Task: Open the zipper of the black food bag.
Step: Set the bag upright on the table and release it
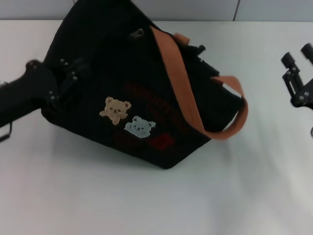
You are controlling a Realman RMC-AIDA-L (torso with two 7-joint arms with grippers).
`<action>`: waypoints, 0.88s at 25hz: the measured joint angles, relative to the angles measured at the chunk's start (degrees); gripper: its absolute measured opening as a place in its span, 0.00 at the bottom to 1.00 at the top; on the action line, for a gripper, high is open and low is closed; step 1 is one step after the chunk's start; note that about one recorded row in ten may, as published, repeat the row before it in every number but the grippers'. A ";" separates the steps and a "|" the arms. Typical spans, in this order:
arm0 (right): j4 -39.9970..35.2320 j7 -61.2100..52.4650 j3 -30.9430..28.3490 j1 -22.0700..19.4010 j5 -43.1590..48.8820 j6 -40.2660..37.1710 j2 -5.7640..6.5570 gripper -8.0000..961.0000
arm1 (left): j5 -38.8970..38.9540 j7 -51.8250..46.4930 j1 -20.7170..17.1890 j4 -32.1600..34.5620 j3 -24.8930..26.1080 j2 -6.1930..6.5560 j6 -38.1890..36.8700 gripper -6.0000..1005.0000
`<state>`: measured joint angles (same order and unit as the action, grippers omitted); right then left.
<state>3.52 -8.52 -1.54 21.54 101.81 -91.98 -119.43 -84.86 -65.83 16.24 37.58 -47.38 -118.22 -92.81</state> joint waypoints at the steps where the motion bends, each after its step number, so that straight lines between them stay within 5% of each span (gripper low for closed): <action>1: -0.16 -1.02 -0.52 0.12 -0.01 -0.03 0.03 0.29 | 0.00 0.80 0.12 -1.68 0.25 -0.01 0.16 0.13; 7: -0.17 -4.16 -5.70 0.39 -0.04 -0.05 0.03 0.57 | 0.17 10.74 3.39 -14.99 1.08 -0.48 1.17 0.26; 11: 0.66 -8.56 -14.17 -0.15 -0.06 -0.23 -0.15 0.72 | 0.57 17.71 8.02 -23.84 1.67 -0.81 1.99 0.36; 18: 0.43 -9.01 -18.06 -0.93 -0.15 0.03 -0.18 0.78 | 3.58 25.41 16.84 -35.54 2.54 -0.96 3.66 0.56; 22: 0.24 -9.69 -19.39 -1.47 -0.15 0.02 -0.04 0.84 | 4.07 26.33 18.53 -37.25 2.74 -0.97 4.00 0.64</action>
<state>3.75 -18.20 -20.93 20.07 101.66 -91.96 -119.48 -80.79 -39.51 34.77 0.33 -44.64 -119.19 -88.81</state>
